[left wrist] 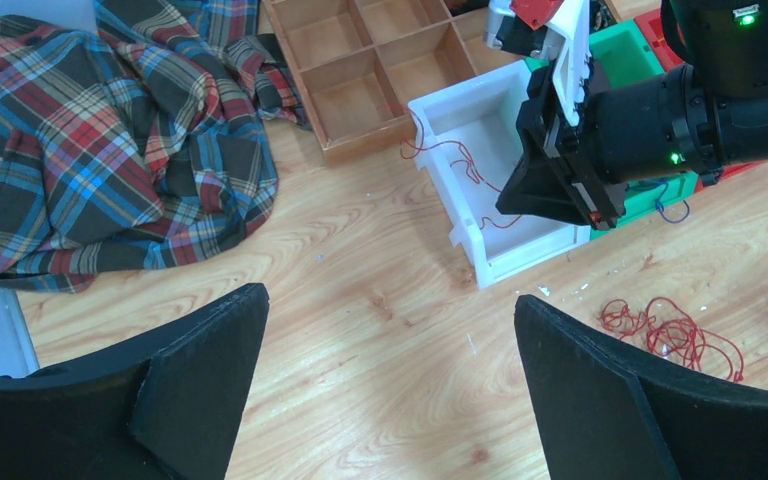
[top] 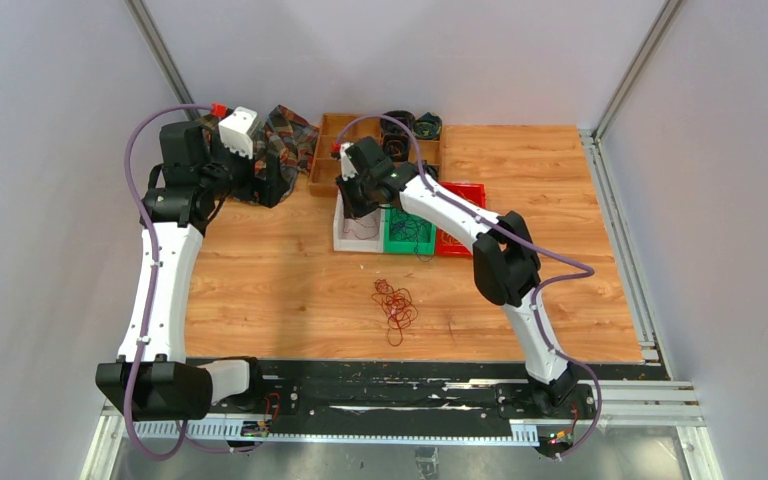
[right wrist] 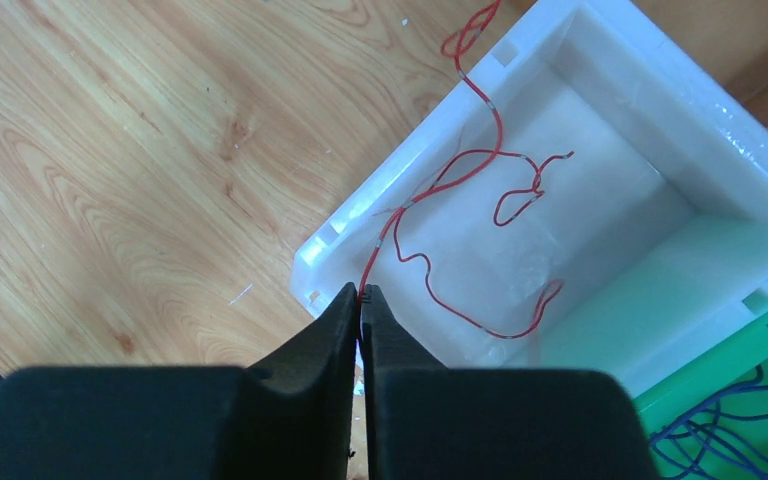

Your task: Untangle the cables

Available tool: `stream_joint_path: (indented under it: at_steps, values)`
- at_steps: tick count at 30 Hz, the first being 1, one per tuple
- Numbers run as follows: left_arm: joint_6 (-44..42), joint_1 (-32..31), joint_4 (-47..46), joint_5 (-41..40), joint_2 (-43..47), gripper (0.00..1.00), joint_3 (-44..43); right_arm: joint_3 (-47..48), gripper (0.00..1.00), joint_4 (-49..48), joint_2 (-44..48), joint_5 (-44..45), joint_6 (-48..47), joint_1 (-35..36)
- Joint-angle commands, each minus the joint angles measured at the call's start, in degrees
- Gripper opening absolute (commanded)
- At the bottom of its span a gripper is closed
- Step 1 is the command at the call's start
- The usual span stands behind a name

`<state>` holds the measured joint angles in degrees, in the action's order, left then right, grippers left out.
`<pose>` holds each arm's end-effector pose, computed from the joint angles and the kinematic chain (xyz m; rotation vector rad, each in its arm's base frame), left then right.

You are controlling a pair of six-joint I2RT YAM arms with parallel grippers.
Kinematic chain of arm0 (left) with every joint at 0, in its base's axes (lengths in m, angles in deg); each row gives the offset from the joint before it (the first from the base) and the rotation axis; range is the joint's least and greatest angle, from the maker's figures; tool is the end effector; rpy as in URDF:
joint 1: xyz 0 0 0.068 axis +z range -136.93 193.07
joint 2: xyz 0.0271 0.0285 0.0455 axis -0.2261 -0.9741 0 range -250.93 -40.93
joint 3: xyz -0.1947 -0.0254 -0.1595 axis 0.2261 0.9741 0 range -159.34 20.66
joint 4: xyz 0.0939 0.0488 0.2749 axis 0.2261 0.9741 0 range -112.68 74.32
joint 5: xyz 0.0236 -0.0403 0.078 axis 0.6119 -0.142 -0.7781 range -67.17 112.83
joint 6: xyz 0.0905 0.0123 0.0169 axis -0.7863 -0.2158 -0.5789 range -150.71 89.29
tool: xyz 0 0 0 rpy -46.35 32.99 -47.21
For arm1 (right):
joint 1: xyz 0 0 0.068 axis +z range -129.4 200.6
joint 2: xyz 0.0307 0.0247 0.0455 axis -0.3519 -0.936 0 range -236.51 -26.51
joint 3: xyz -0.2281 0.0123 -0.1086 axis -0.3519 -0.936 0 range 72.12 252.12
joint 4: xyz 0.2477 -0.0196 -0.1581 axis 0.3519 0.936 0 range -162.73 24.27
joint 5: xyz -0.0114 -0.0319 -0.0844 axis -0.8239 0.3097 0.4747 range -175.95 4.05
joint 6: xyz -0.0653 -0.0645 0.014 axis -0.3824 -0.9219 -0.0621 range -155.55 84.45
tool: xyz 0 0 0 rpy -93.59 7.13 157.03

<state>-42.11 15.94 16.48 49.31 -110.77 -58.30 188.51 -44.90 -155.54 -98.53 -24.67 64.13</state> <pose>0.3333 -0.0206 0.3713 0.4263 2.0066 -0.3290 0.4065 0.4114 0.1989 -0.7808 2.2373 0.7310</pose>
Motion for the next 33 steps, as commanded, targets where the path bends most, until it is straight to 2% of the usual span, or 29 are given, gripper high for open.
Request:
stream_joint_path:
  at_steps: [1, 6, 15, 24, 33]
  values:
    - [-0.2, 0.6, -0.7, -0.2, 0.8, 0.98, -1.4, -0.2, 0.01, 0.3, 1.2, 1.3, 0.2, -0.6]
    - [-0.3, 0.6, -0.6, -0.4, 0.8, 0.98, -1.6, -7.1, 0.01, -5.1, 7.6, 5.6, 1.7, -2.0]
    - [0.4, 0.7, -0.8, 0.1, 0.6, 0.98, -1.7, -19.5, 0.01, -11.5, 16.6, 5.4, 3.7, -4.2]
    - [0.2, 0.7, -0.8, -0.1, 1.0, 0.98, -1.7, -19.7, 0.01, -9.6, 12.9, 3.2, 3.6, -4.0]
    - [0.9, 0.7, -1.1, 1.1, 0.7, 0.98, -1.8, -10.5, 0.01, -3.9, 4.0, 2.3, 1.3, -2.2]
